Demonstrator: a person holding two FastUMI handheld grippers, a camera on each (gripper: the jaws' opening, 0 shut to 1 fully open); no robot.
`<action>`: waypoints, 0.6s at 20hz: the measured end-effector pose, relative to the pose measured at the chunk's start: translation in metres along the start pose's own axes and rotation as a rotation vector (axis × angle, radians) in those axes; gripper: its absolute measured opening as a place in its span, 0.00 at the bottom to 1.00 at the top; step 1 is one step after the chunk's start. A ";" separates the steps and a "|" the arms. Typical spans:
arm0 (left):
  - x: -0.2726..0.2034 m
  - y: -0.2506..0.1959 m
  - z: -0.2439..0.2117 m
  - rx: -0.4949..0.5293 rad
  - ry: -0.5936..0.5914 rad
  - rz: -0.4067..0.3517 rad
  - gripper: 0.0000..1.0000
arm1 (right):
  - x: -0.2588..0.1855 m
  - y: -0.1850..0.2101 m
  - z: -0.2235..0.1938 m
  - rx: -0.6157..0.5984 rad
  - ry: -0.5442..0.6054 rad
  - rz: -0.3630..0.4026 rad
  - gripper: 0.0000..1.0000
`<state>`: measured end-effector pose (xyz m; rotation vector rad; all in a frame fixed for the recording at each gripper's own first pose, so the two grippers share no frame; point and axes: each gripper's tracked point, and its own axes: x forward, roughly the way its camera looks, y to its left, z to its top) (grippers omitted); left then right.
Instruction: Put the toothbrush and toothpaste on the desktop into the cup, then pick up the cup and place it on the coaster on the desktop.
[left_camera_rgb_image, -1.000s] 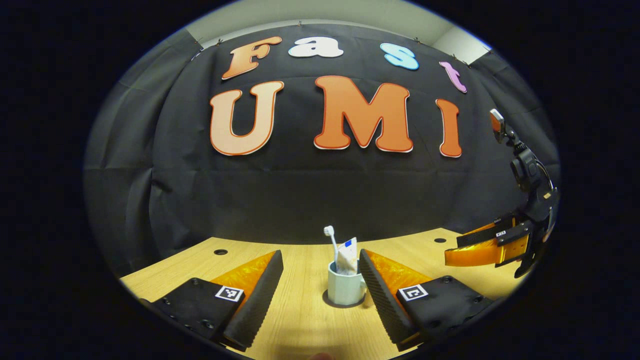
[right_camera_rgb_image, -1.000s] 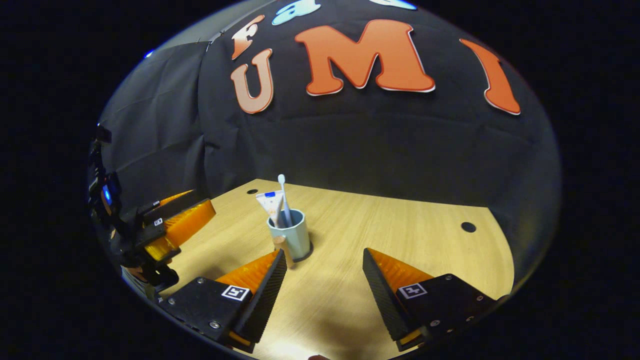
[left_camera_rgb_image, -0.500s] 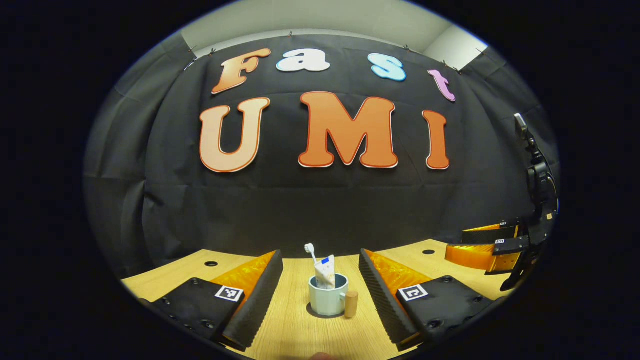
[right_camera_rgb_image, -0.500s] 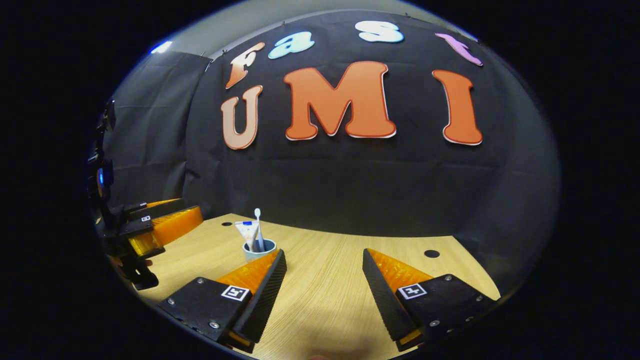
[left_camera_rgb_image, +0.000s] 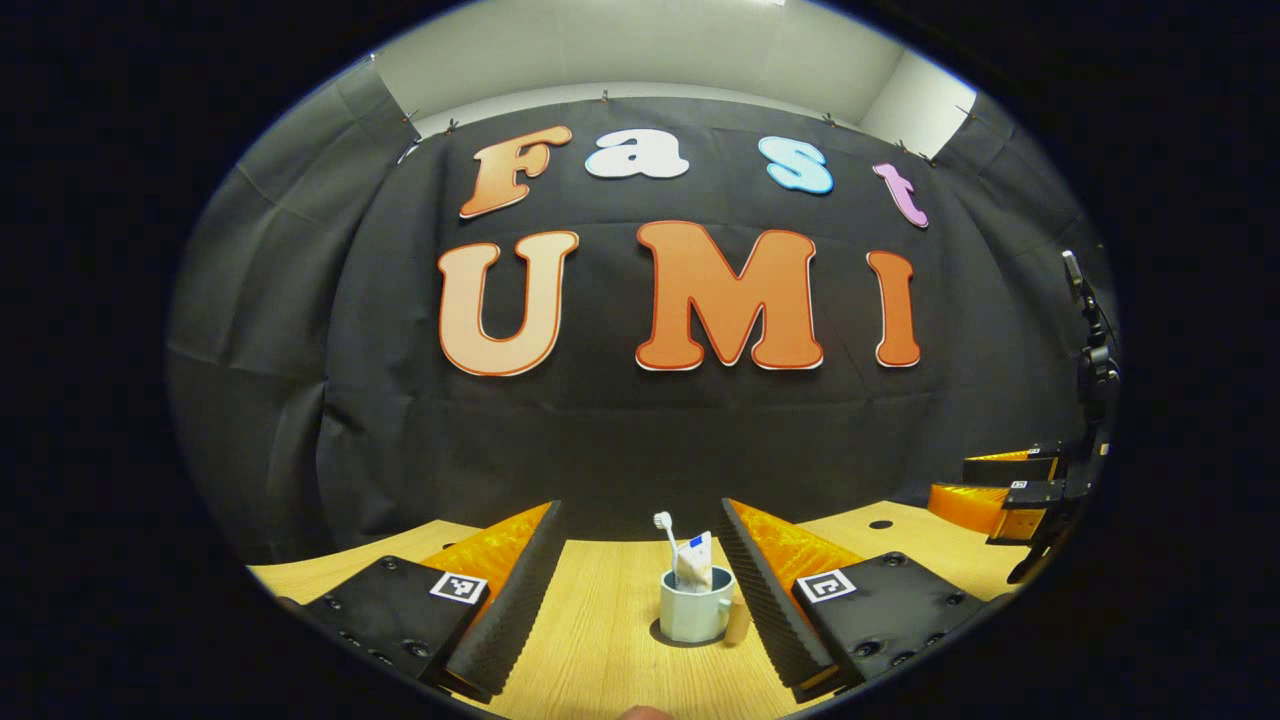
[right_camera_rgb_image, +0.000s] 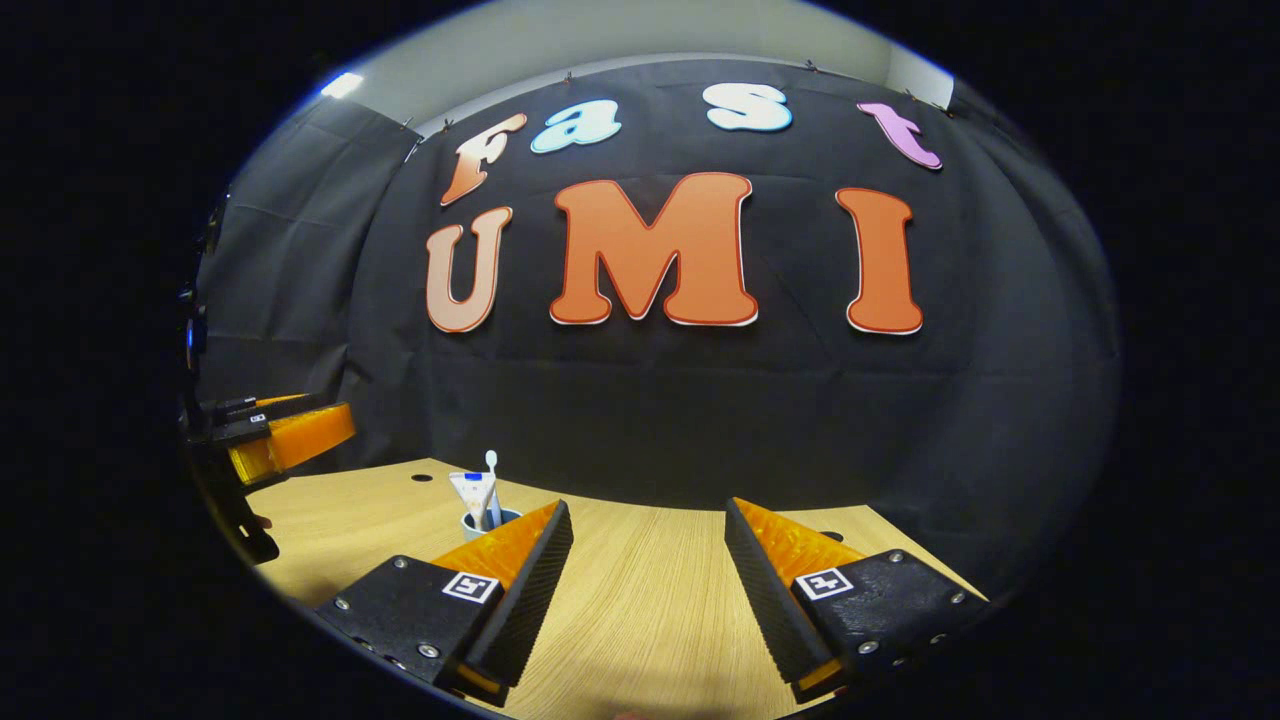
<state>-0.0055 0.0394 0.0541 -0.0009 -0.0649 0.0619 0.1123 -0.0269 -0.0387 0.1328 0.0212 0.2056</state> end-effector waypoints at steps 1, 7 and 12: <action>0.000 0.002 0.000 -0.003 -0.006 0.002 0.98 | 0.000 -0.002 -0.001 -0.006 -0.002 -0.008 0.92; -0.003 -0.009 0.002 0.018 -0.042 -0.007 0.98 | -0.003 0.013 0.001 -0.021 -0.025 0.024 0.92; -0.002 -0.025 0.000 0.022 -0.042 -0.034 0.98 | -0.002 0.013 -0.001 -0.021 -0.016 0.023 0.92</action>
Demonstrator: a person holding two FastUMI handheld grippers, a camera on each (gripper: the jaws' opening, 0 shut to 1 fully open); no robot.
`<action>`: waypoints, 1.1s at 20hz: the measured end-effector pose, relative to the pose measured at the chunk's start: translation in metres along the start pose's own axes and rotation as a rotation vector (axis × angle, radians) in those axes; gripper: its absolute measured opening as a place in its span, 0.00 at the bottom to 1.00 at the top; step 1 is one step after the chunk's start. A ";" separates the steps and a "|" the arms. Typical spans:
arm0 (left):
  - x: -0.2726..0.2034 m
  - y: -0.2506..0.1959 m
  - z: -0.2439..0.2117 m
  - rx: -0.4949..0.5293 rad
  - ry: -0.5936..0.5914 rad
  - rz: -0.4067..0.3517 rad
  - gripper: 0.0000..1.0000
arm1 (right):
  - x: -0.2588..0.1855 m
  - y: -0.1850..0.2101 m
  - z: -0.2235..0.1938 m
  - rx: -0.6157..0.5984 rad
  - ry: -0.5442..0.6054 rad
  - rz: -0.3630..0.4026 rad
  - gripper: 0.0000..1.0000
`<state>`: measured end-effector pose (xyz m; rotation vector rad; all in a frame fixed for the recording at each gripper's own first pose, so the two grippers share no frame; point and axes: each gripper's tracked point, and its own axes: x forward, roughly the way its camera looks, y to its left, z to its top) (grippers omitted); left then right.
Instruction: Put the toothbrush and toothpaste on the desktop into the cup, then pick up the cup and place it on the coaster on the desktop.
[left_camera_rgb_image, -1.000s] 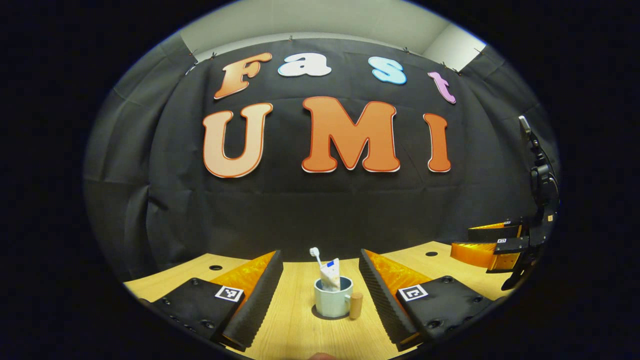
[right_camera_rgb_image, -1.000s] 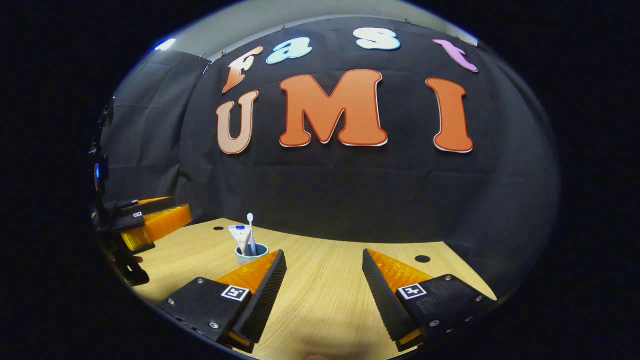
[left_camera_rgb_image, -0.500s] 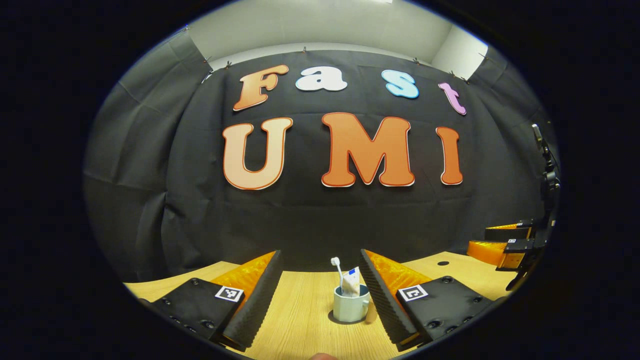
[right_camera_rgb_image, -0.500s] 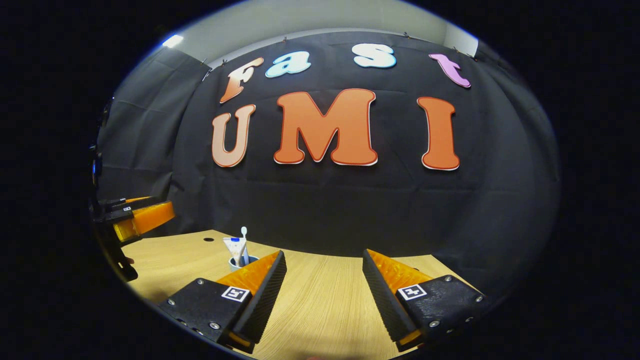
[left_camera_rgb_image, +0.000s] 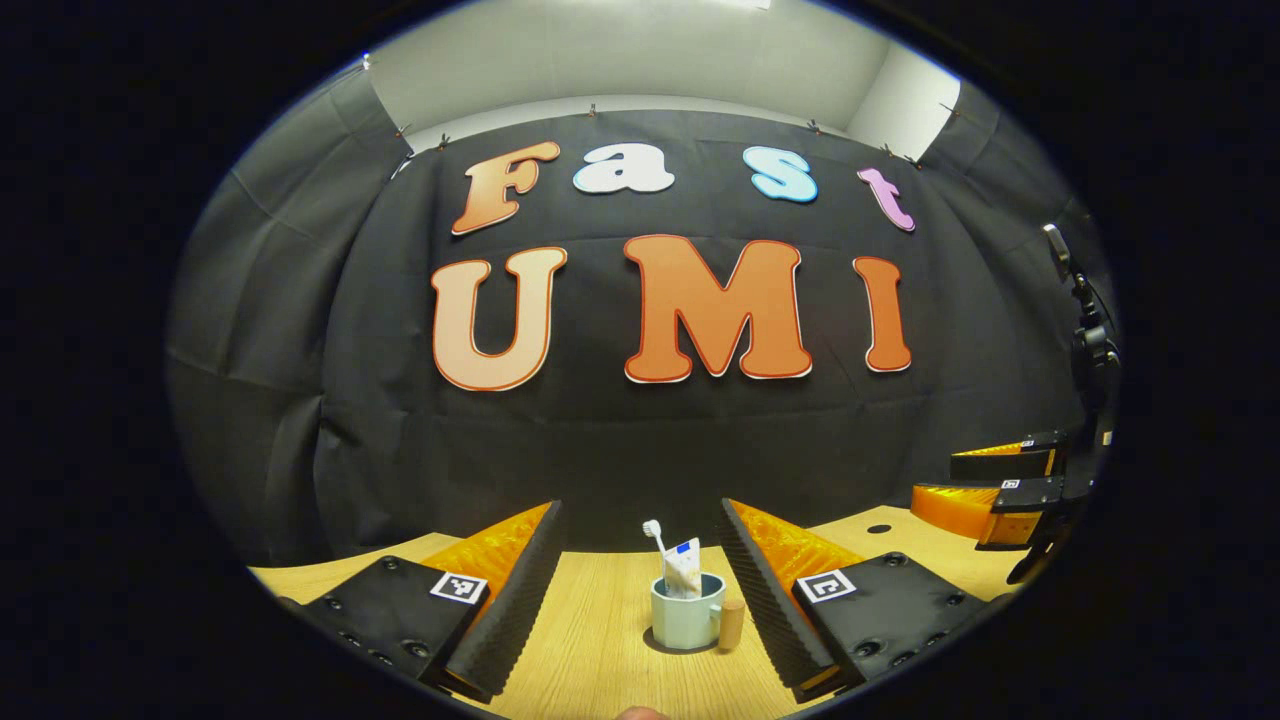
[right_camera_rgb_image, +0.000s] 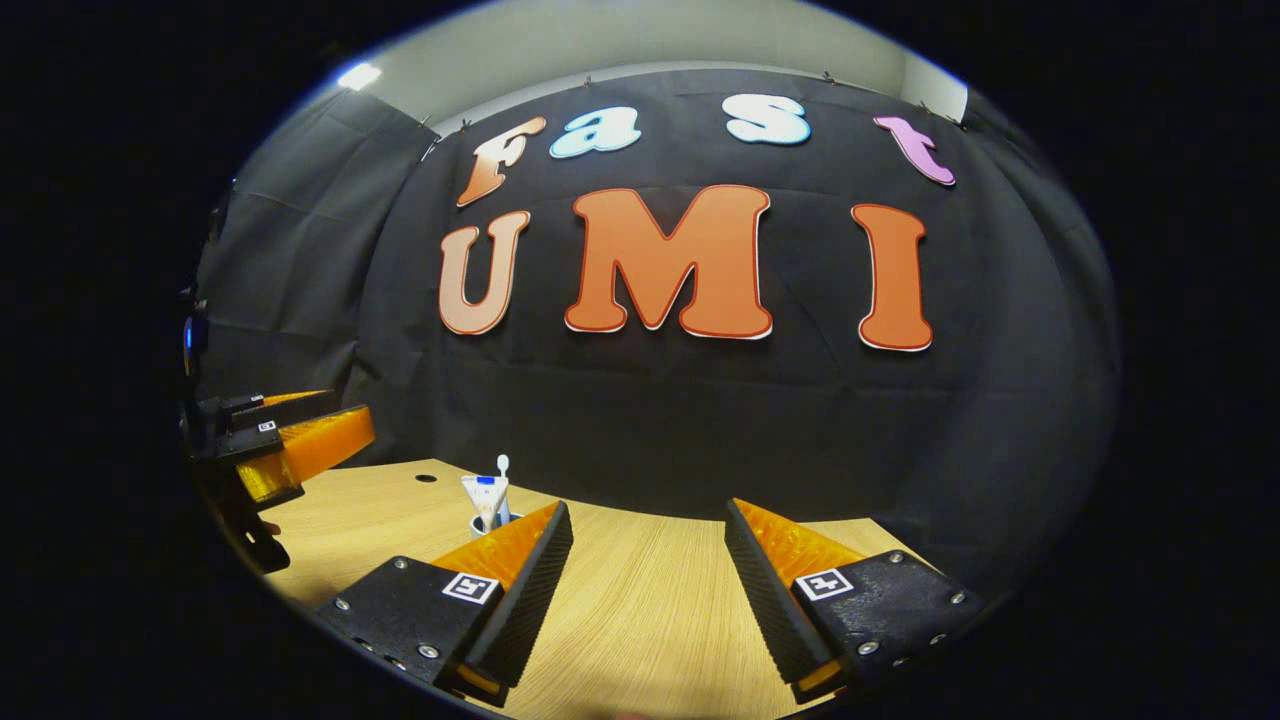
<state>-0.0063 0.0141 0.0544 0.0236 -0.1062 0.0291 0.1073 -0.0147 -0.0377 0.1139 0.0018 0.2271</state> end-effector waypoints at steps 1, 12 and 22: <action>0.000 -0.002 0.000 0.000 0.000 -0.005 0.98 | 0.000 -0.001 -0.001 0.001 0.003 -0.002 0.92; 0.001 -0.014 -0.004 -0.026 0.023 -0.009 0.98 | -0.004 -0.005 0.002 0.008 0.001 0.000 0.92; 0.007 -0.013 -0.005 -0.059 0.023 -0.014 0.97 | 0.000 -0.003 -0.003 -0.006 0.018 -0.006 0.92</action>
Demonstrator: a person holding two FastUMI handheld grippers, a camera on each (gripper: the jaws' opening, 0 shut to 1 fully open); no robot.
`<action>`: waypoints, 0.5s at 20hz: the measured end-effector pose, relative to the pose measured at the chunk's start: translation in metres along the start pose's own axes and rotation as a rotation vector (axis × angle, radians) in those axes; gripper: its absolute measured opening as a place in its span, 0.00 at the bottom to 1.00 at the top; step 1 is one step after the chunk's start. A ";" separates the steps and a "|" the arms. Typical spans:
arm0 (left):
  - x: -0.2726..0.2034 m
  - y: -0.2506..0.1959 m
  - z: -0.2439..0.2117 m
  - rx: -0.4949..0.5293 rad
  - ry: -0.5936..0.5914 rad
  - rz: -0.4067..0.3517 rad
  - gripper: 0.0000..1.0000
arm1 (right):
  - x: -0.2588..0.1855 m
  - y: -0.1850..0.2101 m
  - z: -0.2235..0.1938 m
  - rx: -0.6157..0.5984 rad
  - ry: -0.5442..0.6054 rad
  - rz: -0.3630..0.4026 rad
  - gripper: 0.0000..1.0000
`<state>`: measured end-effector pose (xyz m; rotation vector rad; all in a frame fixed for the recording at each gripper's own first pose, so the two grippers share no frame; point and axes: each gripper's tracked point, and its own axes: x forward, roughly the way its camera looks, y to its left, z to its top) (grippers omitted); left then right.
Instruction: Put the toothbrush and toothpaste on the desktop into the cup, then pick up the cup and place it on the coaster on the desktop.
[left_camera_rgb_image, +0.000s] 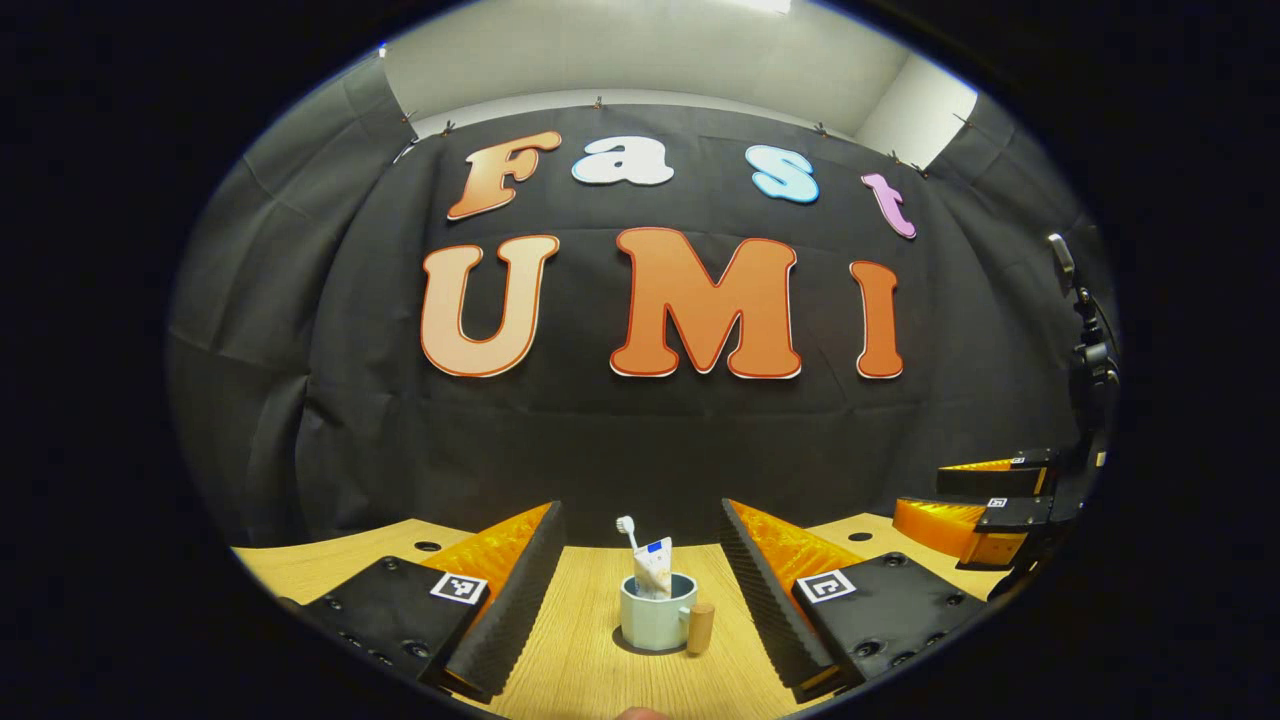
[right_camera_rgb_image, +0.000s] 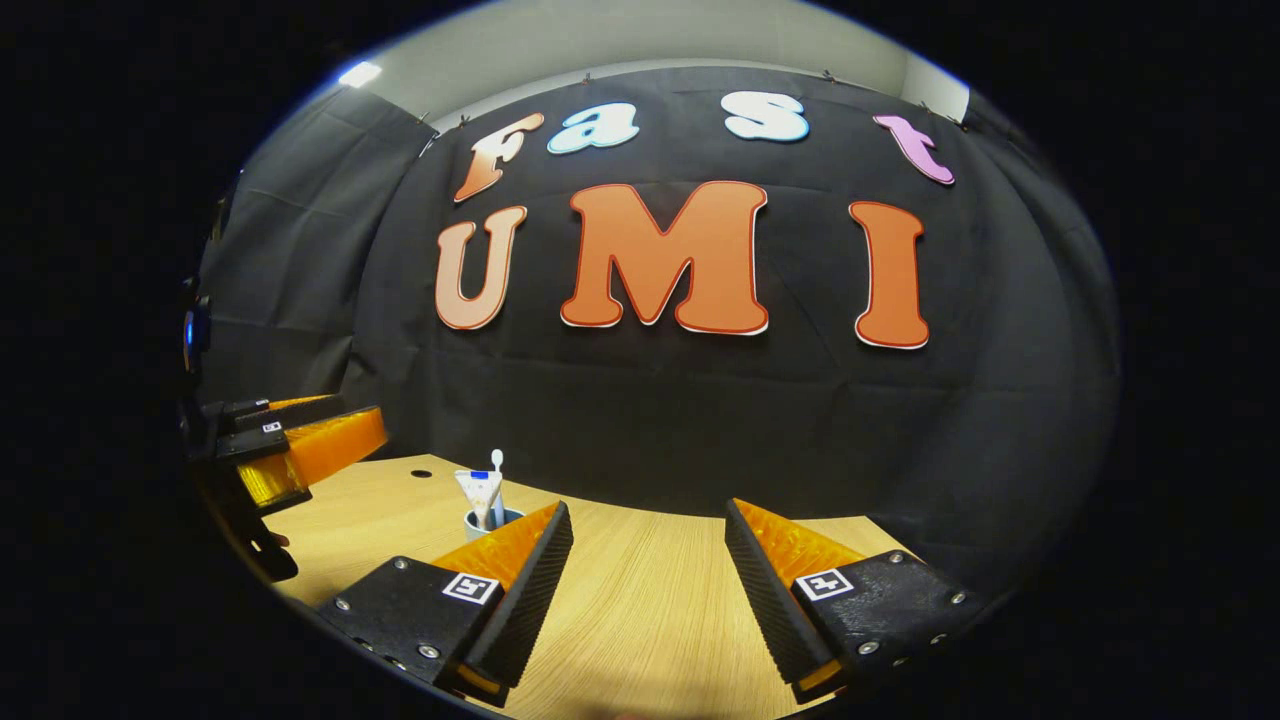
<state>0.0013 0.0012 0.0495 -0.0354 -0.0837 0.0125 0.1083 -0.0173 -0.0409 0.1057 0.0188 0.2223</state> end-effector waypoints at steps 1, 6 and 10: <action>0.000 0.001 0.000 -0.004 0.000 0.001 0.98 | -0.001 0.003 0.001 0.006 0.000 0.005 0.97; 0.005 -0.006 -0.002 -0.002 0.001 -0.012 0.97 | -0.003 -0.005 0.002 -0.005 0.000 -0.019 0.92; 0.009 -0.016 -0.004 -0.003 0.008 -0.027 0.98 | -0.007 -0.012 0.002 -0.014 0.000 -0.022 0.92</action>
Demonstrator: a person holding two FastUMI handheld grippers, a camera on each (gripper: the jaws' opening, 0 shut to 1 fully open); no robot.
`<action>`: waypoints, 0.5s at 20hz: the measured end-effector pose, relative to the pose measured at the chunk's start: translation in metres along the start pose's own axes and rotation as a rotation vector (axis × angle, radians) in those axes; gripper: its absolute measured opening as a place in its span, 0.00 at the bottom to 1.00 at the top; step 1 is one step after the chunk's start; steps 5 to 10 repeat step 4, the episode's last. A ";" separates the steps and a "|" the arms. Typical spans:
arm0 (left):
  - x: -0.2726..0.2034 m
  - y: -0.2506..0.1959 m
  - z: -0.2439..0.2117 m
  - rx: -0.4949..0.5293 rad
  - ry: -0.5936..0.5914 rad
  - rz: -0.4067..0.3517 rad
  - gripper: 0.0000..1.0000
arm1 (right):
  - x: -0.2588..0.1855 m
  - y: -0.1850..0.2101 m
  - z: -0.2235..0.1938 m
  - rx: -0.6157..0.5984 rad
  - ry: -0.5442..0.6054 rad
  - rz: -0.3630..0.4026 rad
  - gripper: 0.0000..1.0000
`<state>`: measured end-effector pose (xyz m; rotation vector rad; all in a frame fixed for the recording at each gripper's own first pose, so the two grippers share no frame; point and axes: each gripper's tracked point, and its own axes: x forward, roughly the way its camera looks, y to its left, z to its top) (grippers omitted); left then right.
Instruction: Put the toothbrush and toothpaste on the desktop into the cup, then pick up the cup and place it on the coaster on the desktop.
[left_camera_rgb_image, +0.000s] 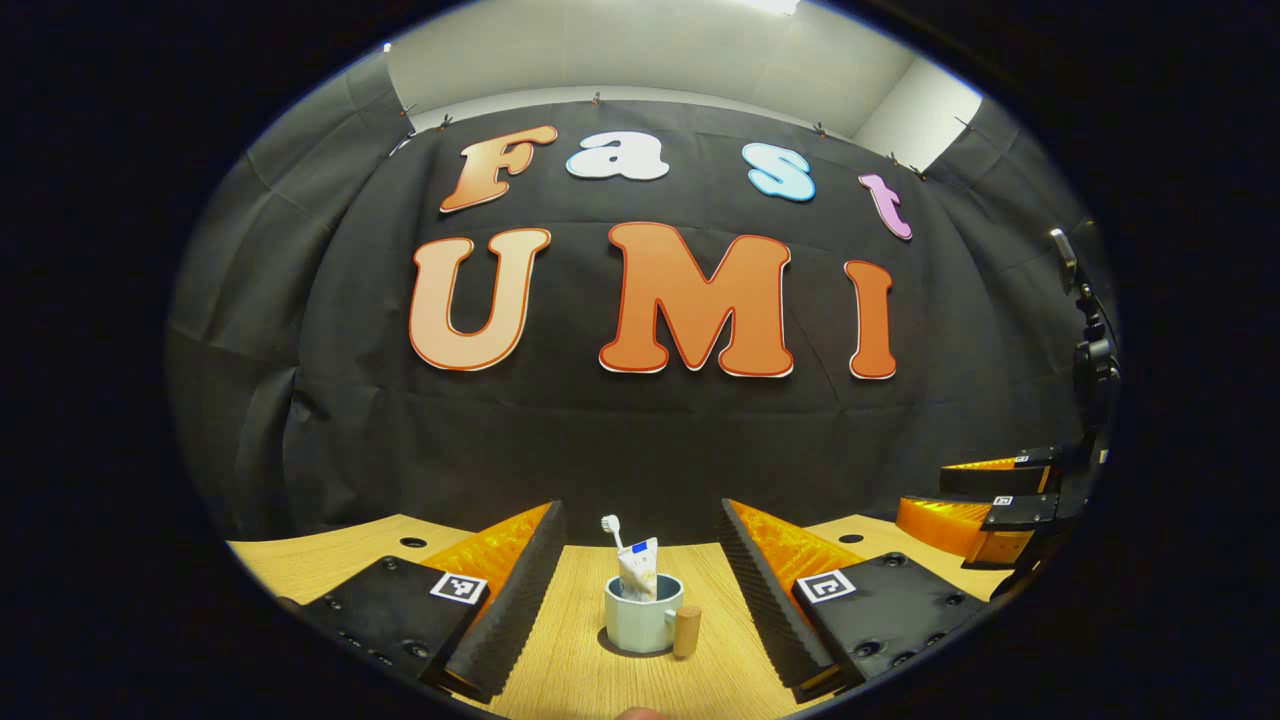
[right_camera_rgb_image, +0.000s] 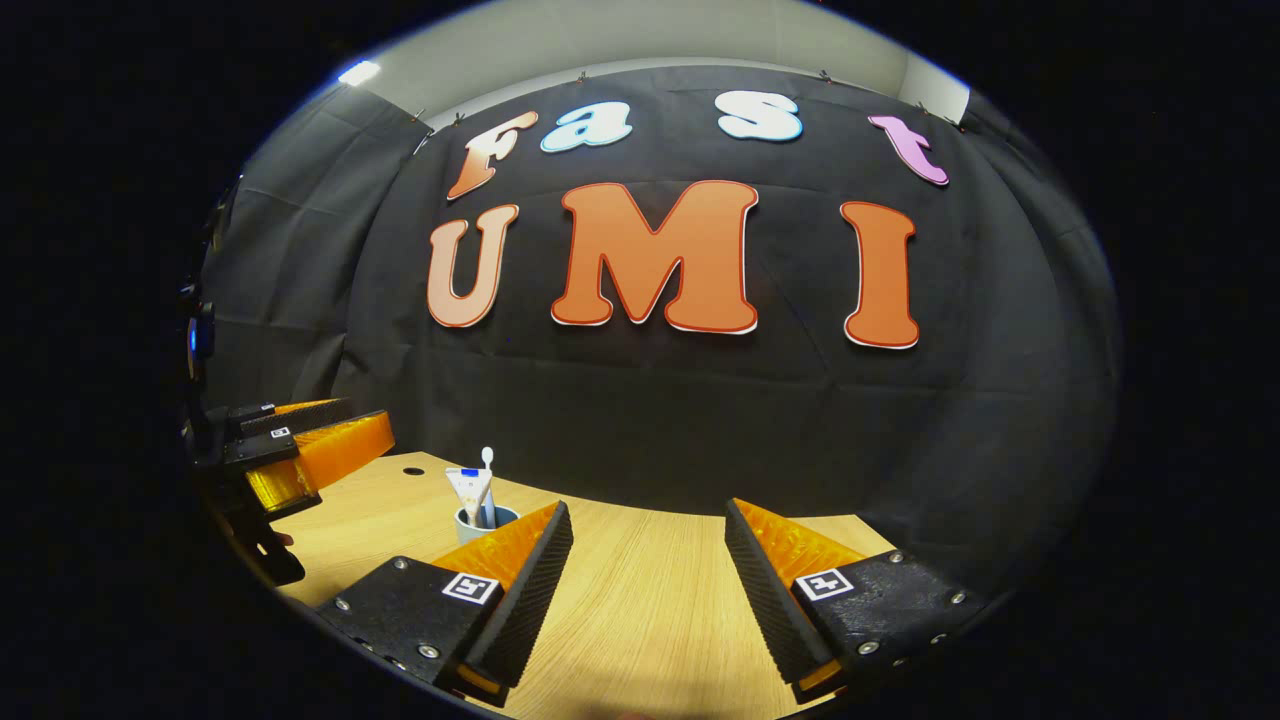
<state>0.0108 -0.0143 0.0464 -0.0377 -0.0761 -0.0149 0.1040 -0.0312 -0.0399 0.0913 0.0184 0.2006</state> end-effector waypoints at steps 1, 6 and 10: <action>0.001 -0.001 -0.001 0.004 0.001 0.002 0.98 | -0.001 -0.003 0.000 -0.004 -0.002 0.000 0.92; 0.002 -0.005 0.002 0.018 -0.001 0.007 0.97 | -0.006 -0.009 0.001 0.002 -0.006 -0.003 0.92; 0.002 -0.005 0.002 0.018 -0.001 0.007 0.97 | -0.006 -0.009 0.001 0.002 -0.006 -0.003 0.92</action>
